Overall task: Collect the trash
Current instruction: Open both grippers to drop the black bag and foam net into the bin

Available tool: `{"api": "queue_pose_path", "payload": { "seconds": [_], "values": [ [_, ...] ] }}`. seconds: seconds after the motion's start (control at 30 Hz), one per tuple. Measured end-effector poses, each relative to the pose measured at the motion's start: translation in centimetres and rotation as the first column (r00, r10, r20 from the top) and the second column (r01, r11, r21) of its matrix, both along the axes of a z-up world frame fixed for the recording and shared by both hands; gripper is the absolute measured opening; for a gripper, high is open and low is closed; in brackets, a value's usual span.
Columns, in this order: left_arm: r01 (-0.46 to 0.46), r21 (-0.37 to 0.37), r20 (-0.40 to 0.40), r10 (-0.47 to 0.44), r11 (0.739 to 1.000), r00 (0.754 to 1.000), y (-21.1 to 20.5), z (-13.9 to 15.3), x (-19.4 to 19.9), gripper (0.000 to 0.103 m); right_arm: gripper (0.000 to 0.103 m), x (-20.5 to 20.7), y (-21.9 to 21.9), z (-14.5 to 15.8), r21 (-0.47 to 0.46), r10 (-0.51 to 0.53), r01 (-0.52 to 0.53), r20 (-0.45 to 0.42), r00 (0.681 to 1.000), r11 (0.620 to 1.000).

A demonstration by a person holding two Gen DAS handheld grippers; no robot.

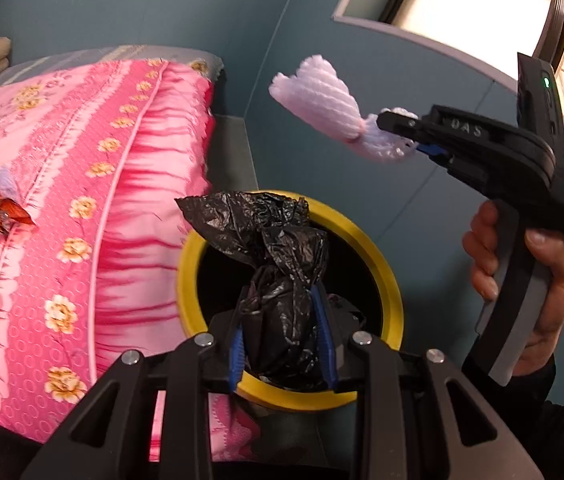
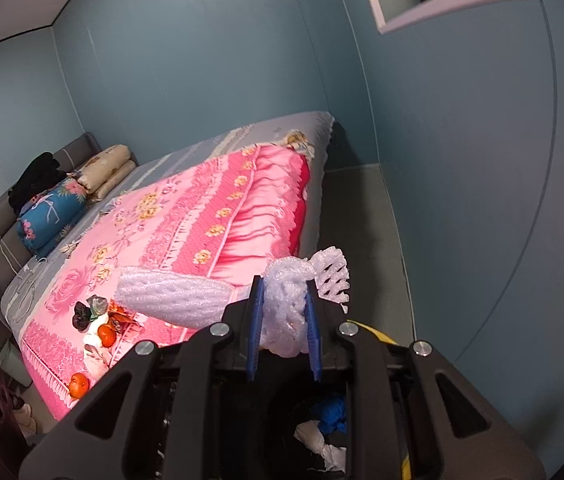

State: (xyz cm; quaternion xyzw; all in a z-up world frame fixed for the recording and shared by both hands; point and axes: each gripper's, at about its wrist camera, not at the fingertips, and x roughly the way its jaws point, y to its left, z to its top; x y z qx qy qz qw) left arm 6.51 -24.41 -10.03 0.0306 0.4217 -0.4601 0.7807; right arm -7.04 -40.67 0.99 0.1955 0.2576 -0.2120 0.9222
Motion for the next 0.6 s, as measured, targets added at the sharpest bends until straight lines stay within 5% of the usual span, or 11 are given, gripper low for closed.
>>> {"api": "queue_pose_path", "payload": {
  "seconds": [0.3, 0.6],
  "values": [
    [0.055, 0.029, -0.060, -0.054, 0.998, 0.997, -1.6, -2.2, -0.8, 0.028, 0.025, -0.1, -1.2, -1.7, 0.041, 0.002, -0.001, -0.012, 1.000, 0.999],
    [0.034, -0.007, -0.026, -0.034, 0.999, 0.999, -1.2, -1.1, -0.8, 0.053, 0.045, -0.1, -1.8, -1.6, 0.083, -0.010, 0.009, 0.013, 1.000, 0.997]
  ]
}}
